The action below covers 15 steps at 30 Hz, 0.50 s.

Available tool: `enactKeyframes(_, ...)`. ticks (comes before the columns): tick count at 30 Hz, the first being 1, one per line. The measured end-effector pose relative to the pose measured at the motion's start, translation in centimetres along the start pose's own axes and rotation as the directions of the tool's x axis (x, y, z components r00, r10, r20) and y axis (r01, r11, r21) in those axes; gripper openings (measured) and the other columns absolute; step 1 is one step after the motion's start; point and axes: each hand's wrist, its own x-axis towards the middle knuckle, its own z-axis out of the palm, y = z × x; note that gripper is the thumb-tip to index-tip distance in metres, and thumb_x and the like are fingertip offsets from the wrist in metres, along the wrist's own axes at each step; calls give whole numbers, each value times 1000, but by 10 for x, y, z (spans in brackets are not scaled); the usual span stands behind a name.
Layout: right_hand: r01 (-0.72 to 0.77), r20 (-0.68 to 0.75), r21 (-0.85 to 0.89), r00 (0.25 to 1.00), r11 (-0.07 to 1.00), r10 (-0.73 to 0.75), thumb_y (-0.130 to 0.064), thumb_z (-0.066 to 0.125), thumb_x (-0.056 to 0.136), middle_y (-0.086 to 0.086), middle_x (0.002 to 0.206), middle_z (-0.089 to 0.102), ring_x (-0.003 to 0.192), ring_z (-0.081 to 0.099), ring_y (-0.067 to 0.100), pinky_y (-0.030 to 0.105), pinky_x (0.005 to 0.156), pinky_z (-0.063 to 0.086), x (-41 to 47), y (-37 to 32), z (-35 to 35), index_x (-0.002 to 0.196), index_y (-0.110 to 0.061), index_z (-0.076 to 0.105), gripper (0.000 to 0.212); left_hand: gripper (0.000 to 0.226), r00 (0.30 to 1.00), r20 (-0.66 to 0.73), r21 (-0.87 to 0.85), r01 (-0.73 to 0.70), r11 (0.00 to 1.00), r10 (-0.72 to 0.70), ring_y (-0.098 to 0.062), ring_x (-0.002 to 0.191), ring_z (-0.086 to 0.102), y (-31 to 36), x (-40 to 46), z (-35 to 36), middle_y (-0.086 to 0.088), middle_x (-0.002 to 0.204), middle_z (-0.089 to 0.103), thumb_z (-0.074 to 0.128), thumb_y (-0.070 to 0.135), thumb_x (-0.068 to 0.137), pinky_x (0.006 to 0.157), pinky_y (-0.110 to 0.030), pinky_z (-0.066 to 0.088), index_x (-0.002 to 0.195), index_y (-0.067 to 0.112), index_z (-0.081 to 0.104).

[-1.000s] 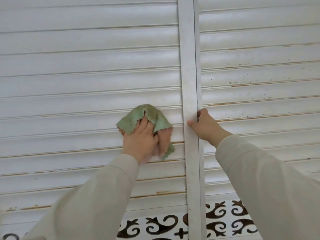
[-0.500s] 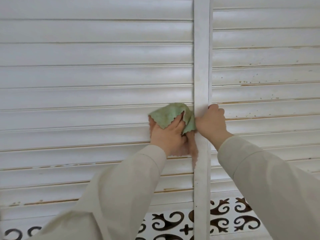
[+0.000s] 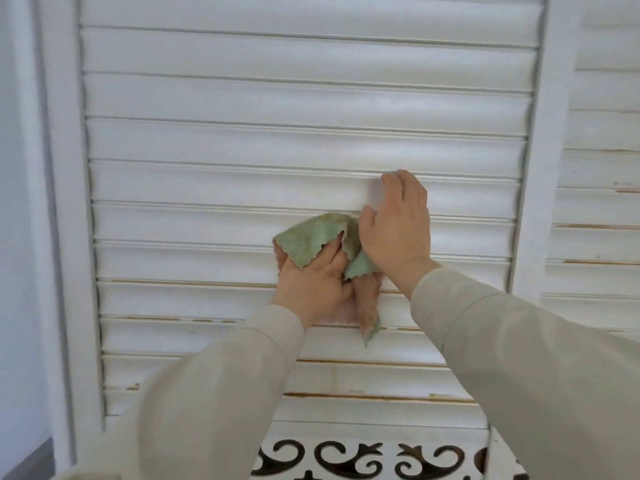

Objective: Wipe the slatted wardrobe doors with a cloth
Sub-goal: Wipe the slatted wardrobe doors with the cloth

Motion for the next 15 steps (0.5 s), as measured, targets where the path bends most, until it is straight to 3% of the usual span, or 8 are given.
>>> enactKeyframes(2, 60, 31, -46, 998, 997, -59, -31, 39, 83, 23, 140, 45, 128, 41, 41, 47, 106, 38, 2, -17, 15, 129, 1, 51, 58, 69, 996, 64, 11, 61, 998, -61, -22, 141, 37, -38, -12, -2, 12, 153, 38, 39, 64, 85, 112, -59, 23, 147, 32, 43)
enactKeyframes(6, 104, 25, -136, 995, 985, -102, -31, 36, 84, 30, 139, 43, 127, 36, 46, 52, 111, 30, 6, -52, 41, 127, 4, 52, 58, 72, 988, 27, -22, 150, 988, -149, -19, 146, 14, -102, -35, -11, 13, 158, 15, 27, 67, 86, 118, -57, 15, 151, 38, 14)
enactKeyframes(11, 74, 42, -203, 997, 976, -67, -31, 38, 86, 29, 147, 35, 136, 30, 49, 52, 117, 22, 2, -93, 68, 135, 3, 46, 60, 81, 962, 5, -81, 274, 958, -274, -21, 143, 10, -176, -66, -20, 3, 157, 13, 17, 67, 80, 119, -54, 16, 153, 32, 11)
enactKeyframes(15, 130, 91, -184, 989, 974, -115, -34, 40, 88, 24, 154, 28, 142, 21, 48, 54, 117, 21, -2, -132, 92, 144, -1, 39, 64, 74, 936, 4, -88, 350, 932, -351, -26, 143, 11, -221, -82, -27, -5, 158, 13, 34, 58, 92, 120, -53, 11, 155, 25, 12)
